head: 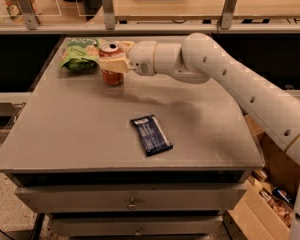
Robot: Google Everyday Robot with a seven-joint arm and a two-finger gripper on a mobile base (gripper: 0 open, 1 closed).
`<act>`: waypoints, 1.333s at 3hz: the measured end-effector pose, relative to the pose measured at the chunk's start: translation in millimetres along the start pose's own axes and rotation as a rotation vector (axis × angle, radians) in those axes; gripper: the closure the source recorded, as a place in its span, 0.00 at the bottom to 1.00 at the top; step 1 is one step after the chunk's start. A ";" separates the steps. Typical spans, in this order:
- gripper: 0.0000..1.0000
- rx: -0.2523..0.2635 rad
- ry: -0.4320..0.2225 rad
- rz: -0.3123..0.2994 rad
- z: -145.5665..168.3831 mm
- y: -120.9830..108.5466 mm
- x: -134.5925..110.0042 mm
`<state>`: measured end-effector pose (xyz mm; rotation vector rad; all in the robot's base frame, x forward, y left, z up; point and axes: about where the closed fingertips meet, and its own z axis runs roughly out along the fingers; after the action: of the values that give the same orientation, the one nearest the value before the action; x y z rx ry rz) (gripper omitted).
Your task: Move coke can near rxbar blueberry
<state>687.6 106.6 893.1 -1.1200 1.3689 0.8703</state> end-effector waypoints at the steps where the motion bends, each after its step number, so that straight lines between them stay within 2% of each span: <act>1: 1.00 0.000 0.000 0.000 0.0 0.0 -0.6; 4: 1.00 -0.001 0.014 -0.012 2.5 -0.9 -4.9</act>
Offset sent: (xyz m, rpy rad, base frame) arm 0.0078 -0.0122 0.0404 -0.0731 -0.0103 -0.0193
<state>688.8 109.3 897.7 -1.1358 1.3720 0.8564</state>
